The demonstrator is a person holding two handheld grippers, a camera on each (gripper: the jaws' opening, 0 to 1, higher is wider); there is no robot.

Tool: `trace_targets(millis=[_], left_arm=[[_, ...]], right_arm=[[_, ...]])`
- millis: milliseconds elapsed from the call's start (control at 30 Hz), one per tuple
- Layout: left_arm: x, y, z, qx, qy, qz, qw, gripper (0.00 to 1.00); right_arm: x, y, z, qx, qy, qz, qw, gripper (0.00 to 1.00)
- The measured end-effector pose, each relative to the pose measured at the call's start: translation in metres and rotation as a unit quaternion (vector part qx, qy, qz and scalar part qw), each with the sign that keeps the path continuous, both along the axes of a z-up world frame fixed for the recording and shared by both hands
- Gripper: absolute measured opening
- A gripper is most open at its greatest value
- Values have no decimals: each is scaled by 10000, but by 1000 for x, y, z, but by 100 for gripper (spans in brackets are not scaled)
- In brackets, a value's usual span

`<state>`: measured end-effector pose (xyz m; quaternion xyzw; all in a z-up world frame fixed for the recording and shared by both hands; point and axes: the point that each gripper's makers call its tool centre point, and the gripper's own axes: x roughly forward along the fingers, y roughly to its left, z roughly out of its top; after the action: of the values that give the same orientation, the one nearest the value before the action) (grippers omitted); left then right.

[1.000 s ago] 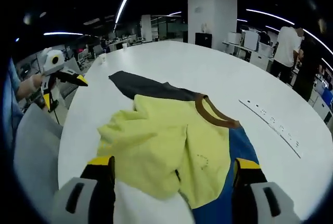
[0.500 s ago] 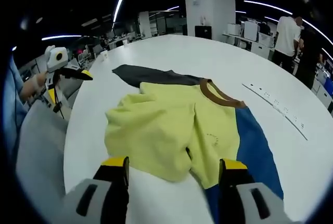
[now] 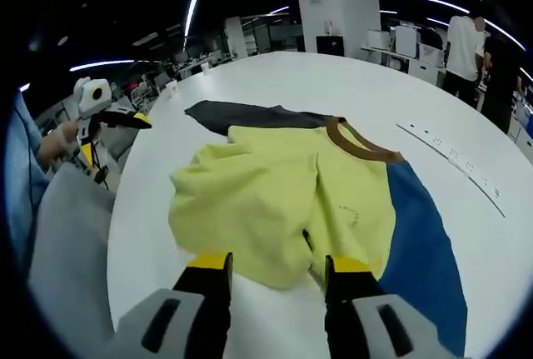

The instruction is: Fold the garment on the visible template until the final outline fits inside the template.

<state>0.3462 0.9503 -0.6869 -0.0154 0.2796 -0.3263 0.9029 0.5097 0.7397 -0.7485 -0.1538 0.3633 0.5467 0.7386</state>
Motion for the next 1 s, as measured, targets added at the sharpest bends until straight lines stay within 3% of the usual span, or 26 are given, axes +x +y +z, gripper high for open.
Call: trace_targets(millis=[267, 567, 667, 767, 900, 1000], left_arm=[[-2, 1, -1, -7, 19, 35, 10000, 83], [-2, -2, -3, -30, 26, 20, 10000, 83], [-2, -1, -3, -48, 19, 34, 10000, 83], [-1, -1, -2, -64, 20, 45, 10000, 83], [-2, -1, -3, -67, 36, 44, 10000, 82], [-3, -2, -4, -65, 58, 33, 10000, 82]], right_arm=[[-5, -2, 0, -37, -34, 63, 10000, 31], [-11, -6, 11, 61, -71, 183, 9998, 11], [-10, -9, 10, 14, -92, 191, 9998, 0], [-10, -9, 8, 21, -44, 145, 9999, 0], [0, -16, 1, -285, -320, 115, 9990, 5], [6, -16, 3, -168, -311, -60, 9994, 9]])
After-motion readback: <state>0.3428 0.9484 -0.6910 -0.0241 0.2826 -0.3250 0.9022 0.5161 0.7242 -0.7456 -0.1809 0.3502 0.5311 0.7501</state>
